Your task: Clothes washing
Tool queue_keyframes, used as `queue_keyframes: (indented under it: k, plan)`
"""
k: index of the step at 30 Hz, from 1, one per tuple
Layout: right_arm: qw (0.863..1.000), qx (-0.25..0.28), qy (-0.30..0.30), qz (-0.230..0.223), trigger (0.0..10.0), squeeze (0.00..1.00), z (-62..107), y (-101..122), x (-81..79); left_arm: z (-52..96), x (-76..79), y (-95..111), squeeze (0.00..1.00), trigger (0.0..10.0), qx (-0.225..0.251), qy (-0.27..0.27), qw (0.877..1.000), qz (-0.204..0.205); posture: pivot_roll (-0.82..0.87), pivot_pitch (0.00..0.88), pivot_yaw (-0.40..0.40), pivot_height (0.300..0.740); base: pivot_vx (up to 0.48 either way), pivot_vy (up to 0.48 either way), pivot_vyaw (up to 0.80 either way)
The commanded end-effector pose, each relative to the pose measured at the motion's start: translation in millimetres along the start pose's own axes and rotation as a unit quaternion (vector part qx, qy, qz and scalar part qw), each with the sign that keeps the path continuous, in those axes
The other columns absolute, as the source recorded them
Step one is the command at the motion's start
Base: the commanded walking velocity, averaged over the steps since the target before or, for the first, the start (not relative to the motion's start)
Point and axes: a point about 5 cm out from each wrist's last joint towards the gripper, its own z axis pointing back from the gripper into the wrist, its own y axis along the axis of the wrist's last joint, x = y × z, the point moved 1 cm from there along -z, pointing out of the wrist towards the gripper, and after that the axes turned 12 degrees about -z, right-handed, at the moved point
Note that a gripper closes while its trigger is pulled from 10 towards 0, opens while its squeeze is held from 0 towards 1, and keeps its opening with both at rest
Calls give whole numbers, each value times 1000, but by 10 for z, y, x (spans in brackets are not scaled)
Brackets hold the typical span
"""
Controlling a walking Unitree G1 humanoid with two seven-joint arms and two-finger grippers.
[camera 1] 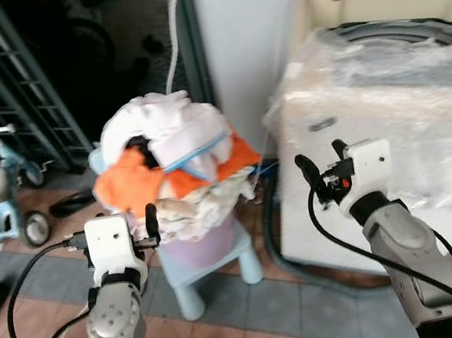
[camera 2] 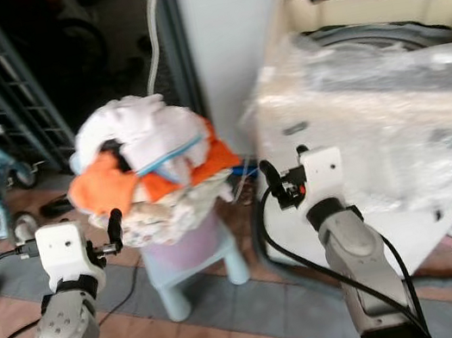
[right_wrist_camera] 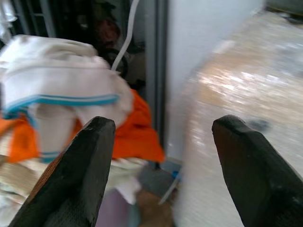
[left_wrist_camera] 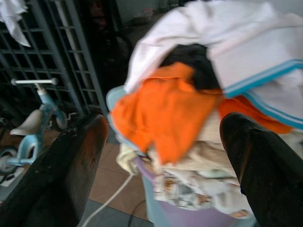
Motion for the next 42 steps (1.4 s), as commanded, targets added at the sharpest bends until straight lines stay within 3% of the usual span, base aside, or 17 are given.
queue_keyframes:
  k: [1,10,13,16,19,23,30,37,39,42]
  plan:
    - [1000,11,29,-4,10000,0,-45,44,-140,-5,-88,-24,0,10000,-7,13,1000,-12,-26,12,29,740,0,450,794]
    - [1000,13,25,-13,10000,0,-111,56,-127,-17,-110,41,0,10000,15,27,999,-38,-6,22,22,740,0,77,351]
    - [999,18,36,36,10000,0,-136,80,-164,-37,-139,90,0,10000,24,43,998,-40,1,29,12,740,0,0,0]
    - [998,25,20,57,10000,0,-118,43,-130,-30,-127,76,0,10000,24,38,998,-35,5,23,10,740,0,0,0]
    - [994,28,-52,91,10000,0,-59,-132,9,-28,-63,24,0,10000,12,21,999,-38,18,3,12,740,0,0,0]
    - [986,13,-95,140,10000,0,-106,-166,86,-40,-76,-6,0,10000,5,25,999,-34,32,0,28,740,0,0,0]
    - [989,30,-85,119,10000,0,-113,-147,102,-185,11,-3,0,10000,15,8,999,-33,-54,0,72,740,0,0,0]
    - [988,25,-66,138,10000,0,-204,-48,121,-208,25,40,0,10000,26,45,998,-19,-11,0,-52,740,0,0,0]
    - [994,18,-41,102,10000,0,-344,9,5,-180,-57,12,0,10000,24,77,997,-15,11,0,-104,740,0,0,0]
    - [994,27,-33,101,10000,0,-389,65,-42,-172,-78,6,0,10000,24,85,996,-15,17,0,-116,740,0,0,0]
